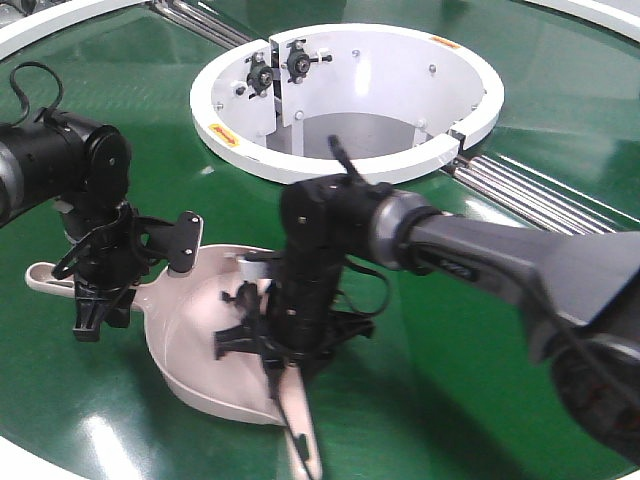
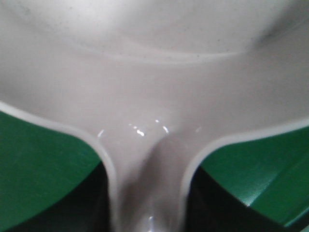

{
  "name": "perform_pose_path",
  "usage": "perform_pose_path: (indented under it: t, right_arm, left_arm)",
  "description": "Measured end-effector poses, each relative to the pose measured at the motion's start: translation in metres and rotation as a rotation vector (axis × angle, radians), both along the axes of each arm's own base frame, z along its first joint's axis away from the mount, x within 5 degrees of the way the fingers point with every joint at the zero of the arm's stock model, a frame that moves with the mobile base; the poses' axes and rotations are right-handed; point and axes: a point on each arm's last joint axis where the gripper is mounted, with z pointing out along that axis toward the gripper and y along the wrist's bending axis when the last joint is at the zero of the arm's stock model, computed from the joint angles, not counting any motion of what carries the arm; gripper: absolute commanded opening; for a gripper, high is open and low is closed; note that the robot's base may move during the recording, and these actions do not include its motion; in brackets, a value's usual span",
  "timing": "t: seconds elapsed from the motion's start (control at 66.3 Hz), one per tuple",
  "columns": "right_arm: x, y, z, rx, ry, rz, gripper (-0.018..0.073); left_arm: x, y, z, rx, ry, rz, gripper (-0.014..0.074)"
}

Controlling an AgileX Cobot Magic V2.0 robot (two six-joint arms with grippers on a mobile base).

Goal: Clean and inspect green conveyor with broom and dustpan
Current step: 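Sweep the black cable into the dustpan with the right-held brush, then move the brush back and lower it onto the conveyor with the right gripper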

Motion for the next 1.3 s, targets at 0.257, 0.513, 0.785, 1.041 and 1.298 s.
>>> perform_pose_path:
  t: [0.257, 0.513, 0.785, 1.041, 1.298]
  right_arm:
    - [0.010, 0.032, 0.026, 0.093, -0.083, 0.026, -0.0005]
    - [0.013, 0.031, 0.061, 0.135, -0.175, 0.026, -0.0005]
    - [0.026, -0.019, 0.131, 0.155, -0.366, -0.034, -0.0002]
    - [0.025, -0.102, 0.177, 0.149, -0.467, -0.099, -0.0002]
    - [0.004, -0.205, 0.166, 0.027, -0.436, -0.163, -0.0002]
  left_arm:
    - [0.000, 0.003, 0.000, 0.012, 0.002, 0.002, -0.0006]
    - [0.000, 0.003, 0.000, 0.015, 0.003, 0.003, -0.0006]
    - [0.000, 0.003, 0.000, 0.014, 0.003, 0.004, -0.0006]
    - [0.000, 0.003, 0.000, 0.013, 0.003, 0.005, -0.0006]
    - [0.000, 0.003, 0.000, 0.013, 0.004, 0.005, -0.0006]
